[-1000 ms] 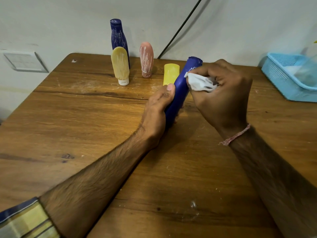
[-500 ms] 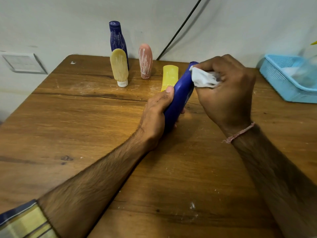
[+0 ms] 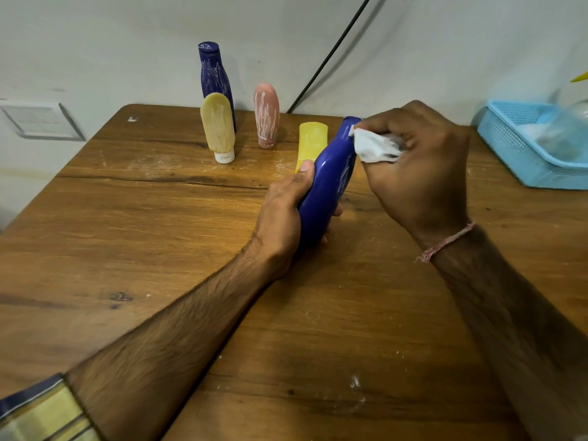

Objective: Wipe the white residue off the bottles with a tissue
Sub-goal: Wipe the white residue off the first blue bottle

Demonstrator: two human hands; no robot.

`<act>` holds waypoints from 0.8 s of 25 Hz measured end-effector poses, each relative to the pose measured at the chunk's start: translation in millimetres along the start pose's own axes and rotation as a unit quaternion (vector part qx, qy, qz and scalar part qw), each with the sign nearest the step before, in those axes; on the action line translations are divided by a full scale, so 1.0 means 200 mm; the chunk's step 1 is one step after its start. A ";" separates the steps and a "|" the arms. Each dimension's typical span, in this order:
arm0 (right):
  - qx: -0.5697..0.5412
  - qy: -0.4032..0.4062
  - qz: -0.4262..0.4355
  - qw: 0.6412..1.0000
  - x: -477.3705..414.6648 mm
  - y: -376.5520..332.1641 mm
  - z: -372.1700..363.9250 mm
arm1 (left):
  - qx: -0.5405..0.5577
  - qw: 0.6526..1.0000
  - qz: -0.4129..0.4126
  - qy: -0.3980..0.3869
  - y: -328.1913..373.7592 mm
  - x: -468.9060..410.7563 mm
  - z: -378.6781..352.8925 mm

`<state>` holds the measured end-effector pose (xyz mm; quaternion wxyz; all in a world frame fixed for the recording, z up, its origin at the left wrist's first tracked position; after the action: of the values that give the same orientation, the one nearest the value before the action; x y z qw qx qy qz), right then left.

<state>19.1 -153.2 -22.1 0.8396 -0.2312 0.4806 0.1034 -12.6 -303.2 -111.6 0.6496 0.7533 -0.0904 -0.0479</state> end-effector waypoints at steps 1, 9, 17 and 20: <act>-0.001 -0.005 0.006 1.000 0.00 0.00 0.00 | -0.001 1.000 0.004 0.000 0.00 0.00 0.00; -0.025 -0.041 0.033 0.998 -0.03 0.02 0.02 | 0.042 0.998 0.031 -0.029 0.01 0.02 -0.01; -0.027 -0.054 0.024 0.998 -0.03 0.03 0.01 | 0.095 0.991 0.074 -0.065 -0.01 0.00 -0.01; -0.020 -0.033 0.005 0.999 -0.05 0.05 0.03 | 0.103 0.986 0.098 -0.085 -0.01 0.00 -0.02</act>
<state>15.3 -140.9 -14.3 0.8496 -0.2422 0.4517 0.1245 -11.5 -298.8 -113.7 0.5600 0.7970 -0.2230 -0.0380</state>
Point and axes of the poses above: each hand's wrist, its own x-axis away from the middle knuckle, its own z-axis out of the back of the hand, y = z × x, the point moved 5 cm from there along -x, towards the middle knuckle, and after that the axes turned 10 degrees about y, right-handed, at the moved point
